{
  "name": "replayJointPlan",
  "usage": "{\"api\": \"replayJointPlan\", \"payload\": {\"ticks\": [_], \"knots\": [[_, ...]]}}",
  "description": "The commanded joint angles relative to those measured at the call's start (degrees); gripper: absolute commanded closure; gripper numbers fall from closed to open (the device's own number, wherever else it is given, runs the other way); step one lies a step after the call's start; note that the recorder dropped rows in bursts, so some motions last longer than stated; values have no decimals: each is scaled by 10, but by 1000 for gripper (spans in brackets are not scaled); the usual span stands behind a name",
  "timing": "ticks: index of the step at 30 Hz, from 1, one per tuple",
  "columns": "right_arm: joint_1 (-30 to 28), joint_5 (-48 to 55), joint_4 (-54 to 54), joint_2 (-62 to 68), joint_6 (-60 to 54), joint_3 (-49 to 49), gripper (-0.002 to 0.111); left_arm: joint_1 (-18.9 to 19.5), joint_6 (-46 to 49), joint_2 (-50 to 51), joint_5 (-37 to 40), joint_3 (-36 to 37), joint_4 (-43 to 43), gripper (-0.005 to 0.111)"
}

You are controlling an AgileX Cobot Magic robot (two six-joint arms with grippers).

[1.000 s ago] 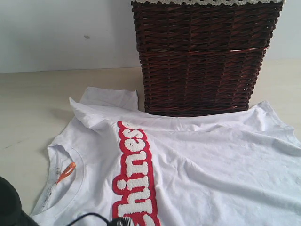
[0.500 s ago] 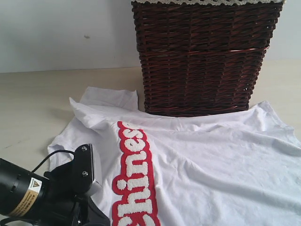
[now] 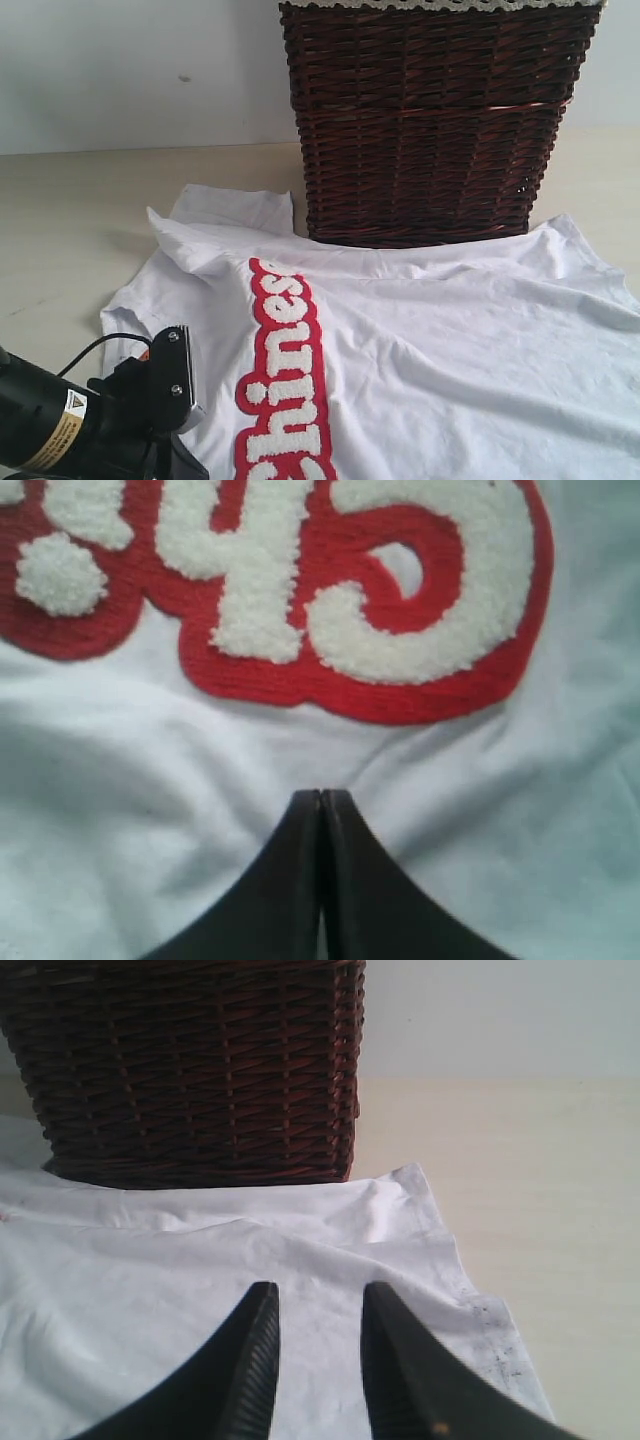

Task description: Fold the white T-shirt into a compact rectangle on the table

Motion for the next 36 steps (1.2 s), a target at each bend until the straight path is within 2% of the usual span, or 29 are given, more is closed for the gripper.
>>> {"api": "replayJointPlan", "payload": {"ticks": [1, 7, 14, 21, 28, 31, 36], "knots": [[0, -2, 1, -4, -2, 3, 79, 2, 1, 7, 72, 44, 16, 107], [0, -2, 1, -4, -2, 3, 79, 2, -2, -16, 59, 69, 16, 107], [0, -2, 1, -4, -2, 3, 79, 32, -42, -89, 53, 69, 16, 107], [0, -2, 1, -4, -2, 3, 79, 52, -66, -93, 49, 12, 16, 107], [0, -2, 1, -4, -2, 3, 79, 52, -45, -24, 49, -78, 16, 107], [0, -2, 1, -4, -2, 3, 79, 52, -43, 16, 65, -93, 16, 107], [0, -5, 1, -4, -2, 3, 79, 52, -43, 27, 73, -90, 16, 107]]}}
